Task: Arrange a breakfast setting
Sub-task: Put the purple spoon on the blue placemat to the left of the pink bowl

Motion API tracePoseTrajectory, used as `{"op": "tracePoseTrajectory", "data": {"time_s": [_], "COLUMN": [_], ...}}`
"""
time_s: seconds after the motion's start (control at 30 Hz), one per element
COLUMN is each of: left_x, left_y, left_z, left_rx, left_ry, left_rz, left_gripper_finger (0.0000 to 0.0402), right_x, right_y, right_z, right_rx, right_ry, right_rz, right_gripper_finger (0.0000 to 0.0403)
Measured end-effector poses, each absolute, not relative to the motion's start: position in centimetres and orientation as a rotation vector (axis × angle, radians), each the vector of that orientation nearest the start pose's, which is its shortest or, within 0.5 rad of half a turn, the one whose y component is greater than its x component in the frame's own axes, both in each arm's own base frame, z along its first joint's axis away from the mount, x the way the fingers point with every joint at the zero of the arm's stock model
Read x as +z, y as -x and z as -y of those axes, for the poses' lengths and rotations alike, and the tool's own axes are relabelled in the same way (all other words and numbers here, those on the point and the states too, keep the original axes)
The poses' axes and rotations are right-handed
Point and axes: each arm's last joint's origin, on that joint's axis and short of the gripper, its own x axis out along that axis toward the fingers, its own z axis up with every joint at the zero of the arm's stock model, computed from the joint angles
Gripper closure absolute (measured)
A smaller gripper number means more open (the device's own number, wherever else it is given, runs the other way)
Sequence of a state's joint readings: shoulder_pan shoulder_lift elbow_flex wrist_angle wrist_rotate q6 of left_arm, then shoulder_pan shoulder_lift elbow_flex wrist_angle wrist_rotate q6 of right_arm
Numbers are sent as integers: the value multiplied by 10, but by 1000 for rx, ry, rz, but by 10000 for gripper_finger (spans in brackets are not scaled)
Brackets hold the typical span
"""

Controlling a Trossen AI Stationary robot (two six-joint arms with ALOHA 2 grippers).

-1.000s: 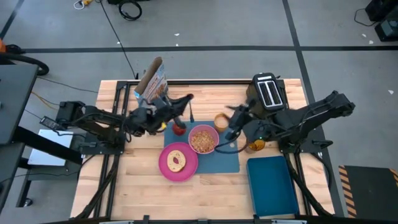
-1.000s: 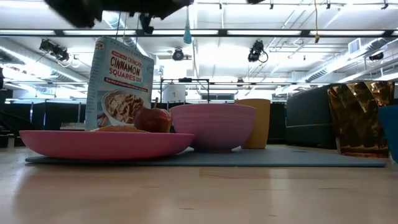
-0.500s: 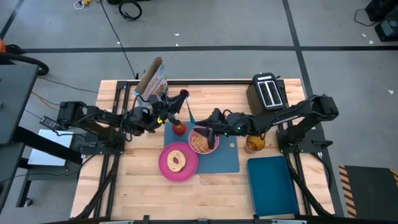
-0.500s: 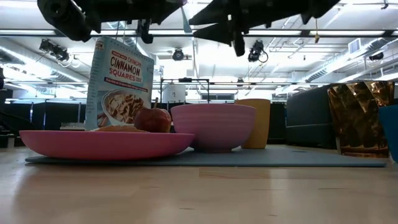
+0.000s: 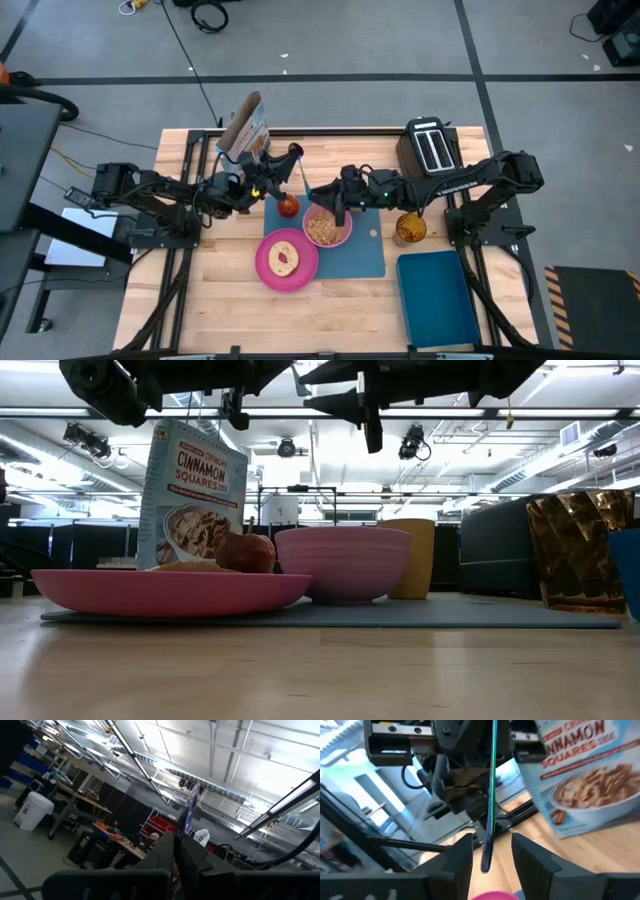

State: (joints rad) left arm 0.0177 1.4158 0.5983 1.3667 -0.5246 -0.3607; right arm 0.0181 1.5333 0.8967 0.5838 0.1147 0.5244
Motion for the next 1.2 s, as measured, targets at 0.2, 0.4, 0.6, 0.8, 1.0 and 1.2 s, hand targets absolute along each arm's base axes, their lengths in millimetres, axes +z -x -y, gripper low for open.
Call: {"op": "tracePoseTrajectory", "data": {"time_s": [0.2, 0.4, 0.6, 0.8, 1.0, 1.2], "left_x": [275, 275, 275, 275, 275, 278], "left_y": [-270, -269, -269, -269, -268, -273], "left_z": [-19, -20, -19, -20, -21, -21], "left_rx": [423, 430, 431, 461, 466, 461], "left_ry": [503, 506, 507, 515, 543, 568], "left_rz": [633, 638, 640, 646, 655, 673], "left_gripper_finger": [388, 387, 387, 387, 386, 386], "right_x": [265, 266, 266, 266, 267, 268], "right_y": [-339, -339, -339, -339, -340, -340], "right_z": [1, 1, 1, 0, 0, 1], "right_rx": [-90, -75, -63, -61, -55, -51], "right_ry": [-583, -614, -624, -608, -609, -609], "right_rz": [-26, -23, -25, -26, -13, 0], "right_gripper_finger": [313, 381, 376, 313, 316, 356]}}
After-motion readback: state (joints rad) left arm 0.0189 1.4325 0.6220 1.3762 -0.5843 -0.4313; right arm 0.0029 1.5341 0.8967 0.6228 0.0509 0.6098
